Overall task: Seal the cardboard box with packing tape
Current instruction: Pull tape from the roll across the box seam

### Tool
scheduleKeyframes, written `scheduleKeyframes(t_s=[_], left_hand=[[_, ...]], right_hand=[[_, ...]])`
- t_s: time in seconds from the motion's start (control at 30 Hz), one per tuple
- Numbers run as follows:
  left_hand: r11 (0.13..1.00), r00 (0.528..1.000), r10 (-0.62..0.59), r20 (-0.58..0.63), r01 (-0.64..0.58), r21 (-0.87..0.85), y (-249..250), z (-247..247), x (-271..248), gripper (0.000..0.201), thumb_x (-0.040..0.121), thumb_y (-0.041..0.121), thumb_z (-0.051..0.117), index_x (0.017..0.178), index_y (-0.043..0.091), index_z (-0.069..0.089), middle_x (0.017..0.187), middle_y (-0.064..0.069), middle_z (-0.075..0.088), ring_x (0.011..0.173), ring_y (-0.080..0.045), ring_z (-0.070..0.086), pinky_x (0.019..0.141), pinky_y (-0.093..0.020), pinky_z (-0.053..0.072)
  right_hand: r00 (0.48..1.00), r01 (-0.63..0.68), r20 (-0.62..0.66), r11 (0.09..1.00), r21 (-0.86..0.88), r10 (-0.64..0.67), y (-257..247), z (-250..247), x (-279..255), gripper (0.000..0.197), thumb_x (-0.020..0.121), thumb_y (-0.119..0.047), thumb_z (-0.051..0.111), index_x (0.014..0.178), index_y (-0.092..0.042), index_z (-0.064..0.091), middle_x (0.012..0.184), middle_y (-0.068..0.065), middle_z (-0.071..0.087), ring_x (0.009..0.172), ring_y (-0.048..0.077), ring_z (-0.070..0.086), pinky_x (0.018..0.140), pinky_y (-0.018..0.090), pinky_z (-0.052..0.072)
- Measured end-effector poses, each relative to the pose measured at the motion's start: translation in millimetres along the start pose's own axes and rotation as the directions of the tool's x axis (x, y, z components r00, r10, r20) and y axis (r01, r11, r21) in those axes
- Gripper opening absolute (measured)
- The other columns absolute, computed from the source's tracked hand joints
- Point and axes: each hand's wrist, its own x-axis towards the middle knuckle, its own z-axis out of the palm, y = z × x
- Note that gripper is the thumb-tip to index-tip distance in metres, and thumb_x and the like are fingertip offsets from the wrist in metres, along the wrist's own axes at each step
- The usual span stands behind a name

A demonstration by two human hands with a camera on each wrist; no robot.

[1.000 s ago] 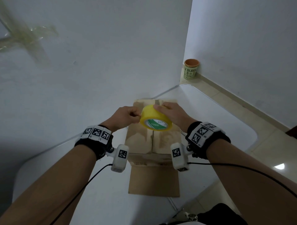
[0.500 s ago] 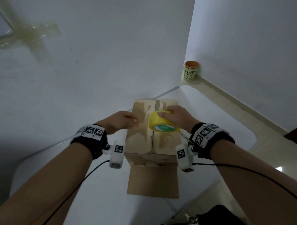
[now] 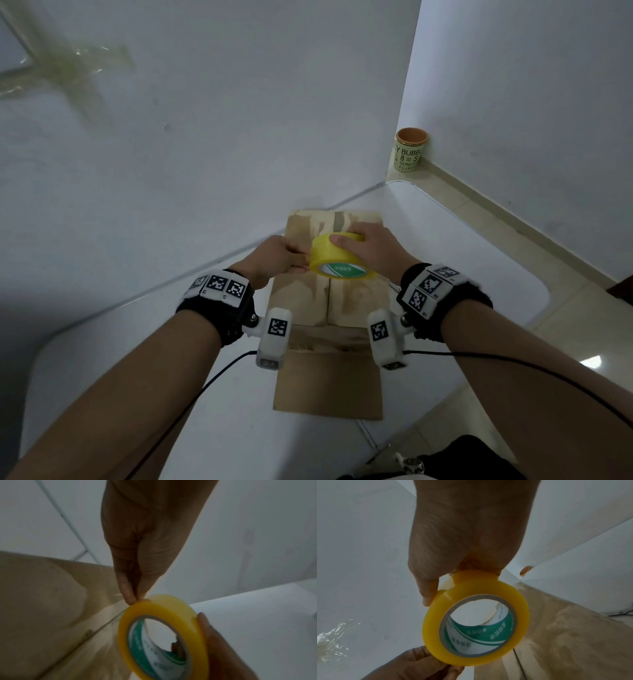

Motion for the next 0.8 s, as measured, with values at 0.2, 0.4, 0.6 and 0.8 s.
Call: scheduleKeyframes(t_s=[0.2, 0.4, 0.6, 0.8], left_hand=[[0.984, 0.987, 0.160, -0.020, -0.158, 0.084, -5, 1, -7, 0.019, 0.086, 0.004, 0.068, 0.072, 0.017, 0.071, 0.080, -0.010, 0.070, 0.074, -0.014, 0.065, 0.074, -0.020, 0.056], [0.930, 0.959, 0.275, -0.064, -0.249, 0.271, -6, 5, -7, 0.007, 0.077, 0.001, 0.065, 0.079, 0.008, 0.064, 0.070, 0.009, 0.062, 0.064, 0.003, 0.053, 0.062, -0.011, 0.043], [0.954, 0.970, 0.237, 0.049, -0.242, 0.175, -8, -3, -9, 0.018, 0.079, -0.006, 0.064, 0.075, 0.012, 0.064, 0.070, 0.002, 0.065, 0.067, -0.005, 0.059, 0.064, -0.013, 0.047], [0.953, 0.971, 0.169, 0.167, -0.204, 0.222, -12, -11, -10, 0.010, 0.082, -0.003, 0.064, 0.079, 0.006, 0.066, 0.076, -0.006, 0.069, 0.073, -0.011, 0.065, 0.071, -0.019, 0.051]], right_hand=[[1.000, -0.020, 0.017, 0.998, 0.067, 0.019, 2, -5, 1, 0.040, 0.087, -0.039, 0.064, 0.058, -0.019, 0.046, 0.062, -0.001, 0.045, 0.065, 0.016, 0.046, 0.065, 0.029, 0.036], [0.999, -0.039, 0.013, 0.992, 0.123, 0.038, 5, -5, -3, 0.040, 0.087, -0.040, 0.063, 0.056, -0.022, 0.044, 0.062, -0.002, 0.043, 0.065, 0.016, 0.045, 0.065, 0.030, 0.036], [0.998, -0.033, 0.061, 0.994, 0.104, 0.026, 4, -3, -6, 0.044, 0.088, -0.040, 0.063, 0.078, 0.003, 0.058, 0.072, 0.007, 0.050, 0.068, 0.018, 0.050, 0.065, 0.030, 0.040], [0.992, -0.062, 0.121, 0.984, 0.169, 0.042, 3, -1, -10, 0.034, 0.089, -0.034, 0.064, 0.064, -0.015, 0.050, 0.069, 0.006, 0.050, 0.067, 0.018, 0.052, 0.063, 0.028, 0.040]])
